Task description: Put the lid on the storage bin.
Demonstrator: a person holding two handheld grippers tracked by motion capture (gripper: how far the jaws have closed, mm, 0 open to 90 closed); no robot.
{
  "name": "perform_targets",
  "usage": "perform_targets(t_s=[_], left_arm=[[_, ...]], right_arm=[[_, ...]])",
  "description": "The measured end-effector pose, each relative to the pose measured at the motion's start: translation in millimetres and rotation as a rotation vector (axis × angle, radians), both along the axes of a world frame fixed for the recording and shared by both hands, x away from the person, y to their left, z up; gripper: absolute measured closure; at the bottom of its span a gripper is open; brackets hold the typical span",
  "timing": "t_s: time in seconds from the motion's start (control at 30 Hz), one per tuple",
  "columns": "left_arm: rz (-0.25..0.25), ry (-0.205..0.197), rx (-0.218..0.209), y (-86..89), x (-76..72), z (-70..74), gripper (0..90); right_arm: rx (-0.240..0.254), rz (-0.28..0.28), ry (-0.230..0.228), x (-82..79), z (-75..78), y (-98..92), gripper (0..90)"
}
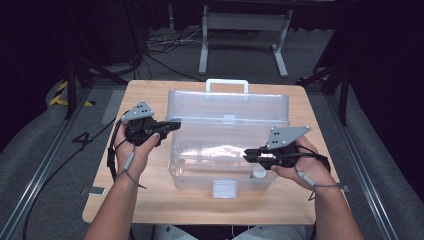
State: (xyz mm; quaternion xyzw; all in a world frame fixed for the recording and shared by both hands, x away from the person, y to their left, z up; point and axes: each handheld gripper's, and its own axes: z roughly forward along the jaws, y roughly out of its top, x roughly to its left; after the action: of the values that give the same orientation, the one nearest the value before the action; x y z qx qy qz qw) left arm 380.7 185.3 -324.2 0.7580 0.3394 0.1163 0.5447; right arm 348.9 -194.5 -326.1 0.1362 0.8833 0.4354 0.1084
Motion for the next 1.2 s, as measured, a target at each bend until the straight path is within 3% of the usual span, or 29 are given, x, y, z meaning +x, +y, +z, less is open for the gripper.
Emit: perform_targets(t_s=[0.3,0.53,0.83,1.07,1.2], left_arm=[[-0.009,0.009,0.009,0.6,-1.6,-0.7,90.0],[-0.016,0.016,0.032,0.6,-4.4,-1.5,90.0],[-0.012,0.028,0.045,-0.2,-7.3,-2.1,90.0],[-0.012,0.038,0.063,-0.7,-9.3,-2.1,90.0],[-0.014,0.042,0.076,-0.8,-10.5,-2.1,90.0]], right_arm=[[0.080,-0.031,-0.011,-5.3,-0.1,-16.8,84.0],[0.123,-0.094,-0.015,-6.7,4.7,-29.4,88.4],[0.170,-0.224,0.063,-8.4,5.5,-53.0,89.7],[0.215,-0.322,0.085,-8.0,6.5,-72.7,90.0],[0.232,-0.343,0.079,-7.9,7.5,-76.3,90.0]])
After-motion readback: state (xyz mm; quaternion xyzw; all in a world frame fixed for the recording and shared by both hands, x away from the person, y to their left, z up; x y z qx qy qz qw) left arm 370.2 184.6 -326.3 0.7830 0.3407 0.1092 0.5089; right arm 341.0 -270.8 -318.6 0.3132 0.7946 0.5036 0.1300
